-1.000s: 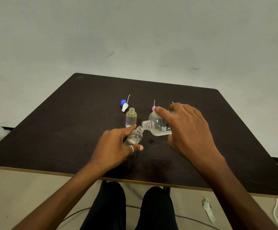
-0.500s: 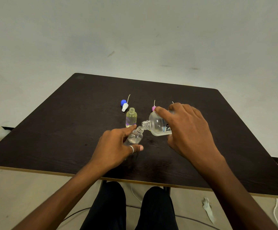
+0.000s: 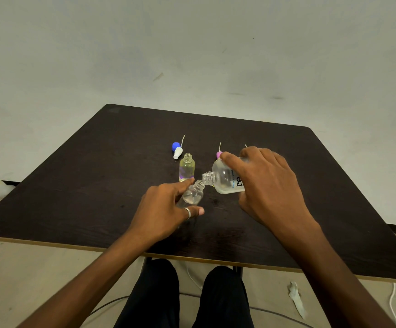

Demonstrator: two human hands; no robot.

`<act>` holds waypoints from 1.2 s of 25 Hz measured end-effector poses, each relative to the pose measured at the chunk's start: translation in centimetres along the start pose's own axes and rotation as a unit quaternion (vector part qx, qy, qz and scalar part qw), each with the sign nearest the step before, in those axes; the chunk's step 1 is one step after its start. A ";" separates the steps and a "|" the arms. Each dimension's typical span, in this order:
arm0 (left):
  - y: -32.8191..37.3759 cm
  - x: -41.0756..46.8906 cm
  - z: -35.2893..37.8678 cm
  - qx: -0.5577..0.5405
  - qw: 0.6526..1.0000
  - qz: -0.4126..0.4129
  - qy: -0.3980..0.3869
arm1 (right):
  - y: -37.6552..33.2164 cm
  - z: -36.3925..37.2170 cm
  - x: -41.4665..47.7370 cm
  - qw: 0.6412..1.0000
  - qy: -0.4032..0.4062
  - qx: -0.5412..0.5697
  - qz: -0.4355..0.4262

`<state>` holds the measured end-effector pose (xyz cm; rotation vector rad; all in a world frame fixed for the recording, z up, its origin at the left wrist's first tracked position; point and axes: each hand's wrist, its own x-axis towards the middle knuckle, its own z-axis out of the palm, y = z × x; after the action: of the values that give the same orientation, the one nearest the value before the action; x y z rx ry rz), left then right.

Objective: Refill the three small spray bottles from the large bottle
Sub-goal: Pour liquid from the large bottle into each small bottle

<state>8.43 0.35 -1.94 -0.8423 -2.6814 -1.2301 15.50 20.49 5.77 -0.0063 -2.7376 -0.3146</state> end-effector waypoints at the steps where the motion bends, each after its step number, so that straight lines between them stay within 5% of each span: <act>1: 0.0 0.0 0.0 0.000 1.000 0.001 0.002 | 0.0 0.0 0.0 1.000 0.002 0.001 0.000; 30: 0.4 0.0 0.0 -0.015 1.000 -0.004 -0.009 | -0.2 -0.2 0.1 1.000 -0.004 -0.002 -0.002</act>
<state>8.65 0.50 -1.69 -0.8513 -2.6894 -1.2726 15.47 20.28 5.95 -0.0030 -2.7458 -0.3215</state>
